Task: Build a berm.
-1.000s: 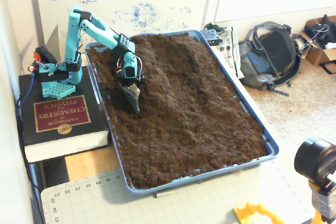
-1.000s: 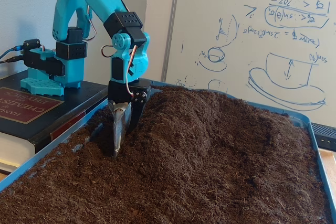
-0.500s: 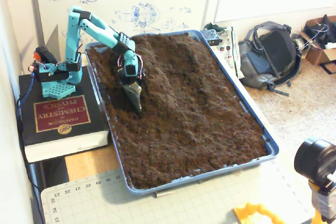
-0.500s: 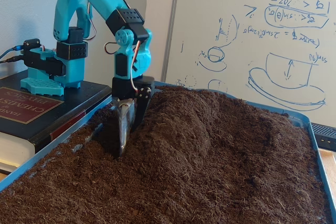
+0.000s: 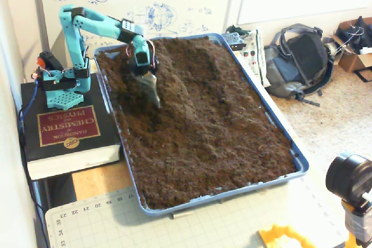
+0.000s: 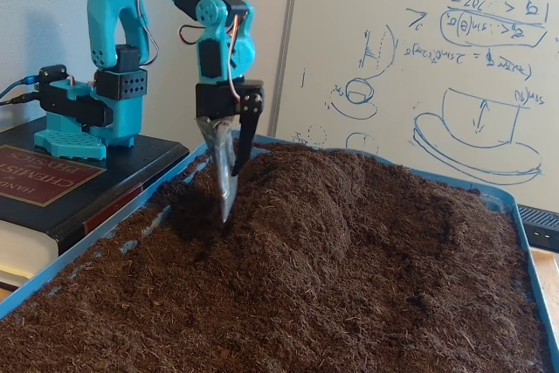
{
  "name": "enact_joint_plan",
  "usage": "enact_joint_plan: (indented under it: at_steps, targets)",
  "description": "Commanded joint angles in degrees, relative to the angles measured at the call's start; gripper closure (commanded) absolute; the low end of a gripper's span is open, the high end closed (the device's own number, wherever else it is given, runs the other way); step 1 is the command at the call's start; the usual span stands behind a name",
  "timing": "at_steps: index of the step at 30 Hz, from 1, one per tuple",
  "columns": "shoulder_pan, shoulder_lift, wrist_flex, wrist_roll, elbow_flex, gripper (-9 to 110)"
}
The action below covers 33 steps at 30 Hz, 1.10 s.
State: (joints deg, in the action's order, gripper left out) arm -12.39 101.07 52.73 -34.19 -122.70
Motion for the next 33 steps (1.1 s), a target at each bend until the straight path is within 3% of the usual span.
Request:
enact_joint_plan:
  at_steps: [1,20,33]
  targets:
    - [0.18,5.8,0.44,0.7,1.14,101]
    - [-0.62,-0.26,4.48,0.0,-9.84,101]
    - [-3.16,-17.14,-11.34,0.7,3.87,101]
